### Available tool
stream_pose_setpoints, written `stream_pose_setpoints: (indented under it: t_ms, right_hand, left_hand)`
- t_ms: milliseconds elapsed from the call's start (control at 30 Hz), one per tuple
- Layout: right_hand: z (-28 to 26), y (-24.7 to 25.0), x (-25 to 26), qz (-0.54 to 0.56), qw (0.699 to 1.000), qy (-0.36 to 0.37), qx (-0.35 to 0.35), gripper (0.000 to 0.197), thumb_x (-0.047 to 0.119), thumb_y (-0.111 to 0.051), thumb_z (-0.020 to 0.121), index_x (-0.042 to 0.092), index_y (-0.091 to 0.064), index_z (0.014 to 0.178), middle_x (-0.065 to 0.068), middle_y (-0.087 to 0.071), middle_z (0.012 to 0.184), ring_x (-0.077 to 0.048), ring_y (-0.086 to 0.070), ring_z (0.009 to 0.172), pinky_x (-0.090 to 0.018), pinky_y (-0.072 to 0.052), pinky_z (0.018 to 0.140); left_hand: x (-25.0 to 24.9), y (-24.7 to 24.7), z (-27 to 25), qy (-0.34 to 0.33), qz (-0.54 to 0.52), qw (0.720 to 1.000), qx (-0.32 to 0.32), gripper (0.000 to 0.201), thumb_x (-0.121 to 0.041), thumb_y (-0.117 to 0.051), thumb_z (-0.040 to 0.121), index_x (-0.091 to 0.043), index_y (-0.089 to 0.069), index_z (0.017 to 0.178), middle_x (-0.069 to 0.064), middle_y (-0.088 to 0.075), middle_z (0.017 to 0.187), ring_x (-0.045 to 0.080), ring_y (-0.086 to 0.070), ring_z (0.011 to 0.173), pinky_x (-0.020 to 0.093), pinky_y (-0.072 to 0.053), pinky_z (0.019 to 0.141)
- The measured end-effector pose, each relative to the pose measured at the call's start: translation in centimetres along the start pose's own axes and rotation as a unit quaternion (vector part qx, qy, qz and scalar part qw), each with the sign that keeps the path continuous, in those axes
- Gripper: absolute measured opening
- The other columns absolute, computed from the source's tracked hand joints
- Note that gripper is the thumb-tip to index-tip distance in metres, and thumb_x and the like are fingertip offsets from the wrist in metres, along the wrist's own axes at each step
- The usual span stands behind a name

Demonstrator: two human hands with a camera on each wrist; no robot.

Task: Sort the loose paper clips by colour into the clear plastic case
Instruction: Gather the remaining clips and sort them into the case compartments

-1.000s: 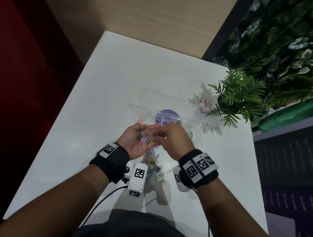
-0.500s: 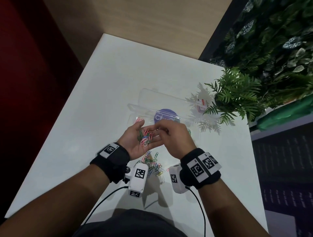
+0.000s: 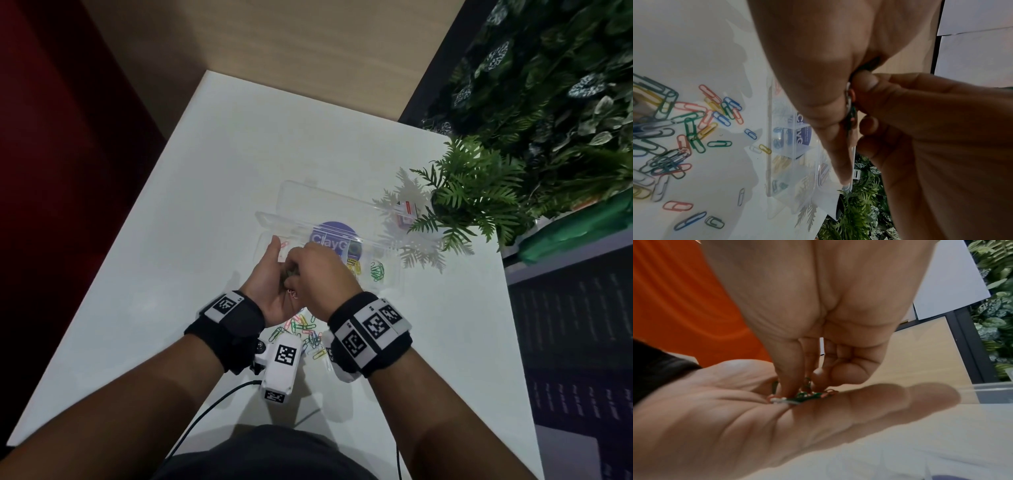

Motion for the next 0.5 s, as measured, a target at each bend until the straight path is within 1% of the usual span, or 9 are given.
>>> stream_pose_setpoints:
  t_ms: [67, 167, 233, 300, 367, 400, 433, 467, 500]
  right_hand:
    - [0.1, -0.2, 0.0, 0.009, 1.0, 0.003, 0.006, 0.013, 0.01, -0.057, 0.085, 0.007, -0.063, 0.096, -0.01, -0.055, 0.094, -0.026, -0.055, 0.093, -0.031, -0.037, 0.068]
    - [0.1, -0.3, -0.1, 0.021, 1.0, 0.006, 0.022, 0.018, 0.011, -0.059, 0.082, 0.007, -0.065, 0.099, -0.012, -0.061, 0.096, -0.027, -0.057, 0.093, -0.034, -0.043, 0.073]
    - [0.2, -0.2, -0.1, 0.02, 0.999, 0.006, 0.024, 0.017, 0.011, -0.06, 0.08, 0.007, -0.066, 0.096, -0.012, -0.063, 0.093, -0.027, -0.058, 0.09, -0.035, -0.046, 0.073]
    - [0.3, -0.3, -0.1, 0.012, 1.0, 0.004, 0.019, 0.014, 0.01, -0.058, 0.08, 0.009, -0.066, 0.093, -0.012, -0.064, 0.09, -0.028, -0.059, 0.089, -0.036, -0.049, 0.073]
    - [0.5, -0.6, -0.1, 0.006, 1.0, 0.0, 0.015, 0.016, 0.008, -0.055, 0.081, 0.01, -0.065, 0.093, -0.012, -0.065, 0.09, -0.029, -0.06, 0.089, -0.038, -0.051, 0.075]
    - [0.5, -0.7, -0.1, 0.011, 1.0, -0.008, 0.01, 0.017, 0.008, -0.053, 0.081, 0.011, -0.065, 0.093, -0.012, -0.065, 0.09, -0.029, -0.06, 0.089, -0.039, -0.052, 0.075]
    - [0.6, -0.8, -0.3, 0.021, 1.0, -0.02, 0.004, 0.017, 0.007, -0.052, 0.081, 0.011, -0.064, 0.092, -0.012, -0.065, 0.09, -0.029, -0.06, 0.089, -0.041, -0.052, 0.075]
    - [0.7, -0.8, -0.4, 0.031, 0.999, -0.033, -0.005, 0.017, 0.006, -0.051, 0.08, 0.012, -0.063, 0.09, -0.011, -0.065, 0.089, -0.03, -0.06, 0.088, -0.042, -0.053, 0.074]
    - [0.7, -0.9, -0.5, 0.04, 0.998, -0.044, -0.013, 0.016, 0.006, -0.05, 0.079, 0.013, -0.061, 0.088, -0.011, -0.064, 0.089, -0.03, -0.06, 0.088, -0.043, -0.053, 0.074]
  left_hand:
    - [0.0, 0.4, 0.3, 0.0, 0.006, 1.0, -0.013, 0.086, -0.068, -0.024, 0.092, -0.006, -0.075, 0.061, -0.003, -0.039, 0.041, 0.006, -0.036, 0.033, 0.012, -0.04, 0.041]
    - [-0.1, 0.5, 0.6, -0.002, 0.005, 1.0, -0.023, 0.087, -0.069, -0.024, 0.091, -0.007, -0.073, 0.055, -0.004, -0.034, 0.041, 0.006, -0.029, 0.03, 0.01, -0.034, 0.039]
    - [0.0, 0.6, 0.8, 0.004, -0.002, 1.0, -0.024, 0.086, -0.07, -0.026, 0.09, -0.006, -0.075, 0.061, -0.004, -0.033, 0.04, 0.005, -0.026, 0.031, 0.01, -0.028, 0.043]
    - [0.1, 0.8, 1.2, 0.016, -0.013, 1.0, -0.024, 0.084, -0.072, -0.028, 0.089, -0.004, -0.077, 0.077, -0.002, -0.04, 0.045, 0.006, -0.036, 0.035, 0.012, -0.035, 0.045]
    - [0.1, 1.0, 1.5, 0.027, -0.011, 0.999, -0.018, 0.085, -0.074, -0.03, 0.087, -0.003, -0.077, 0.087, 0.003, -0.056, 0.067, 0.011, -0.056, 0.057, 0.02, -0.05, 0.058]
    - [0.1, 1.0, 1.5, 0.03, -0.008, 0.999, -0.015, 0.086, -0.074, -0.029, 0.087, -0.003, -0.077, 0.087, 0.005, -0.062, 0.079, 0.014, -0.062, 0.069, 0.023, -0.053, 0.067]
    - [0.1, 0.7, 1.4, 0.03, -0.006, 0.999, -0.009, 0.086, -0.074, -0.029, 0.087, -0.002, -0.078, 0.087, 0.006, -0.065, 0.085, 0.016, -0.065, 0.074, 0.024, -0.053, 0.073]
    - [0.1, 0.6, 1.3, 0.028, -0.001, 1.0, -0.006, 0.086, -0.072, -0.028, 0.088, -0.002, -0.077, 0.085, 0.008, -0.067, 0.085, 0.018, -0.067, 0.074, 0.025, -0.053, 0.074]
    - [0.1, 0.4, 1.2, 0.024, 0.003, 1.0, -0.004, 0.085, -0.071, -0.027, 0.089, -0.002, -0.077, 0.082, 0.01, -0.069, 0.079, 0.019, -0.069, 0.069, 0.025, -0.055, 0.071]
Point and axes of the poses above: each hand's wrist, its own z-axis towards the middle knuckle, its own y-axis out of the back of the hand, x = y × z, the point moved 5 cm from there along z, towards the middle knuckle
